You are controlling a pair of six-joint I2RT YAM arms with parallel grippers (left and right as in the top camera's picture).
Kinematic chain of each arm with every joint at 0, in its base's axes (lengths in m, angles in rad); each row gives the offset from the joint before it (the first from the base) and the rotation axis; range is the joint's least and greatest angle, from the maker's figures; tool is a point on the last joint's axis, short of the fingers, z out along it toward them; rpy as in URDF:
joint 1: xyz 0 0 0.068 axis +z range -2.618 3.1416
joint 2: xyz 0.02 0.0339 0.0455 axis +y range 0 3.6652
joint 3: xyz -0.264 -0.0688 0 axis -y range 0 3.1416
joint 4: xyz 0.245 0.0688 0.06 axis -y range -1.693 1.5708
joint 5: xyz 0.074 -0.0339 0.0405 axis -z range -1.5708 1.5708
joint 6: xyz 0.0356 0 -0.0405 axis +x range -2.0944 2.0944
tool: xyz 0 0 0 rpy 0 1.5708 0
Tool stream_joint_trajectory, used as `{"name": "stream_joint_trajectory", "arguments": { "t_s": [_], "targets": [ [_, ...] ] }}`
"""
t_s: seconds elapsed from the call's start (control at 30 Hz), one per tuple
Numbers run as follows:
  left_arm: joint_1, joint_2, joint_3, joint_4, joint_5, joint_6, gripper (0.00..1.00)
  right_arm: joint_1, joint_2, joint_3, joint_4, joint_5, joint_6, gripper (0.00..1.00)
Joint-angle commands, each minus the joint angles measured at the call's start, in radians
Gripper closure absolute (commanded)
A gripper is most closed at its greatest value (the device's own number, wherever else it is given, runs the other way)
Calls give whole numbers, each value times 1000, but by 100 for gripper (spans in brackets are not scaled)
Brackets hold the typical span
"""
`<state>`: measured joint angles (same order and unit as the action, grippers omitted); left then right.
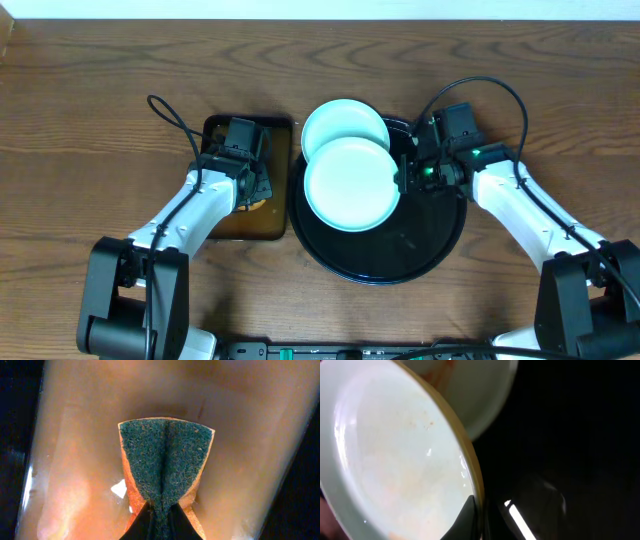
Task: Clean dirty plates on tray and stack at the side
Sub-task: 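Carry the stacked plates with the right gripper off the tray to the right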
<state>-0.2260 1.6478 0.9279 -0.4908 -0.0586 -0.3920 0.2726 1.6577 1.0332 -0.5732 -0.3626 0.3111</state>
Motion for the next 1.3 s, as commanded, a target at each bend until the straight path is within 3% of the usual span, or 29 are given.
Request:
{"name": "stream_joint_trajectory", "arguments": {
  "t_s": [0.0, 0.27, 0.7, 1.07, 1.27],
  "targets": [
    [3, 5, -2, -2, -5, 6, 92, -3, -10, 13, -1, 68, 43, 99],
    [3, 5, -2, -2, -5, 6, 92, -4, -10, 13, 61, -30, 18, 99],
    [3, 5, -2, -2, -5, 6, 92, -47, -61, 23, 59, 146, 74, 99],
    [3, 5, -2, -10, -5, 6, 92, -381, -159, 37, -76, 425, 146, 99],
    [3, 5, -2, -10, -5, 6, 92, -549, -133, 37, -90, 444, 148, 99]
  ]
}}
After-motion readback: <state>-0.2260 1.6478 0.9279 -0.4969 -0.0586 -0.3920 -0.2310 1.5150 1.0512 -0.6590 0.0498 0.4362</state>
